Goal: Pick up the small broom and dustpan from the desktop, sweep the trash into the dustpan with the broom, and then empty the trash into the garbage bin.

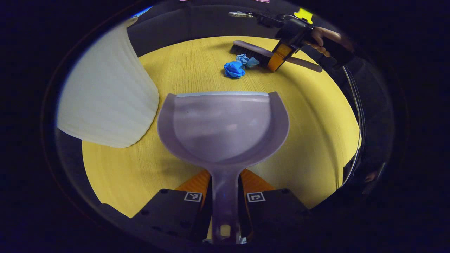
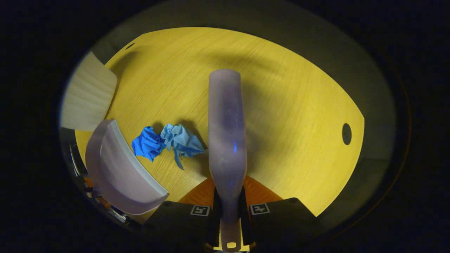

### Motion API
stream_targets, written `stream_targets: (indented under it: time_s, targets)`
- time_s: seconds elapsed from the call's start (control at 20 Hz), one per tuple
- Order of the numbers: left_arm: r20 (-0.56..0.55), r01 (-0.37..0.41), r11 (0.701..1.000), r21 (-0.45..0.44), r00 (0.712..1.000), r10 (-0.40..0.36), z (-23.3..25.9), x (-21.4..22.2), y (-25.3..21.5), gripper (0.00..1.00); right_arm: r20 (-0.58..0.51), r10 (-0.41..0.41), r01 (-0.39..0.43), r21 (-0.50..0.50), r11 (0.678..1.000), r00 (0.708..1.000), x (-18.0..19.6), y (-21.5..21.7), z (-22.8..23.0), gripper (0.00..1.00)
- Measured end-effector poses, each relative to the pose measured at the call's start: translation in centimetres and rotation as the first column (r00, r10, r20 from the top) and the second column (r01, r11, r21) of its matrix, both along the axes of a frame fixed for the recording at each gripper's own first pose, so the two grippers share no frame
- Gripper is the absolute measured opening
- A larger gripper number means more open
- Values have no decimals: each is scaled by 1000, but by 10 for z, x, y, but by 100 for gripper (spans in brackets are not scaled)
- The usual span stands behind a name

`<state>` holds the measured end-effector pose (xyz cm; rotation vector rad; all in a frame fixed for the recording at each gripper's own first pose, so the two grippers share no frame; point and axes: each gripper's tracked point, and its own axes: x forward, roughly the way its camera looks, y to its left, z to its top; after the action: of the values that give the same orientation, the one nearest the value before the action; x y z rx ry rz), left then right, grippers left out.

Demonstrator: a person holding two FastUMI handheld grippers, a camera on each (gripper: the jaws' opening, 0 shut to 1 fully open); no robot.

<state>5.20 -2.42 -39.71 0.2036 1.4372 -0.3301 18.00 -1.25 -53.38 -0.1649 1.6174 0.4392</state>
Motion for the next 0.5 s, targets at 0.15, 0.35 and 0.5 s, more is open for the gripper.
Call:
stream_targets:
  time_s: [0.15, 0.35, 0.5]
  targets:
    - [-28, -4, 1000, 0, 1000, 4, -5, -2, -3, 30, -37, 135, -133, 41, 990, 990, -3, 8, 4, 27]
    - [-32, -18, 1000, -10, 999, 18, -7, 3, 0, 30, -74, 378, -361, 177, 916, 923, -38, 37, 15, 27]
    - [-25, -16, 1000, -2, 1000, 16, -8, 1, 2, 28, -42, 504, -487, 198, 851, 863, -31, 32, 12, 27]
